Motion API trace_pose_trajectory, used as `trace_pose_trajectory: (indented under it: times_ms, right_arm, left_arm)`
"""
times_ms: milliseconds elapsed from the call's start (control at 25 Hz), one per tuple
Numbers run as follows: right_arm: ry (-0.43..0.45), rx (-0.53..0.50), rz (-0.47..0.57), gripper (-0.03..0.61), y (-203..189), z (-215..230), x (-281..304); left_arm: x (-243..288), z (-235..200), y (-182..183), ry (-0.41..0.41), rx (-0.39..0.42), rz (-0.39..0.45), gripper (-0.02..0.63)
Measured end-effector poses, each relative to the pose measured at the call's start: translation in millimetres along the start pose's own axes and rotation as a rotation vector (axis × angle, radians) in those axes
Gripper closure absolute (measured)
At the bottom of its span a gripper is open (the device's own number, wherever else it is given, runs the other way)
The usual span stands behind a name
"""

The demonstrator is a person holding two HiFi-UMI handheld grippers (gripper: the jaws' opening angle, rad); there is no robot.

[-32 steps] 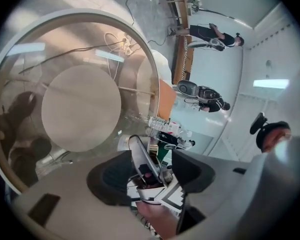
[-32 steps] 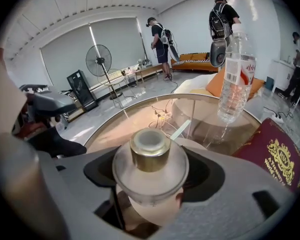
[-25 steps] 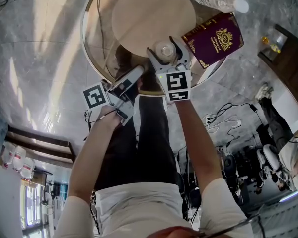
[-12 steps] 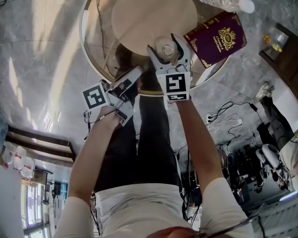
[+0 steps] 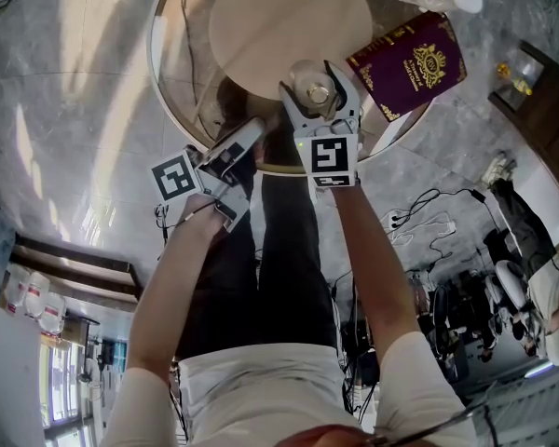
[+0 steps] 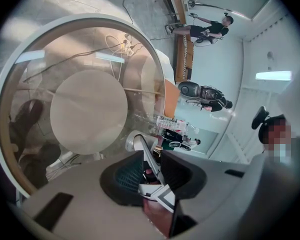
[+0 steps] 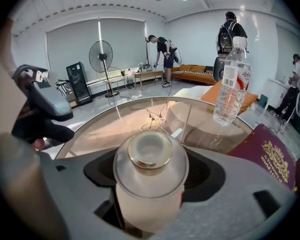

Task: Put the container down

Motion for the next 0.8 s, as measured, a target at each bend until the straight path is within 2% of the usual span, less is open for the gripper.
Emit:
trace_pose_trajectory:
  times_ms: [320,440,560,800]
  right_arm:
    - [0.022,-0.033,-0.033,0.229,-5.8,-2.6,1.5]
    - [0.026,-0.040,-0.027,0.193,-1.5,-0.9,-2.0]
    - [0.038,-0.044,-0.012,0.193,7.1,2.1,-13.8]
    - [0.075,-0.070,0.006,0.287,34.2,9.5,-62.0]
  left_arm:
    - [-4.5,-1.3,-14.5,-0.005,0.006,0.000,0.514]
    - [-5.9,2.5,-17.8,-0.013,0.020,0.005,0.515]
    - [-5.3,10.5,-24.4,-0.020,0.036,0.000,0.520]
    - [-0.2,49.1,-45.3,-0.035,0.085,-0.028,0.540]
Point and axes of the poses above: the fingertips, and each gripper's own axes: x forward along the fingers, z to its right, y out of its top, the point moved 9 cm from there along -x, backward along the fingers, and after that the axes turned 11 degrees about -y, right-handed, at the moved point
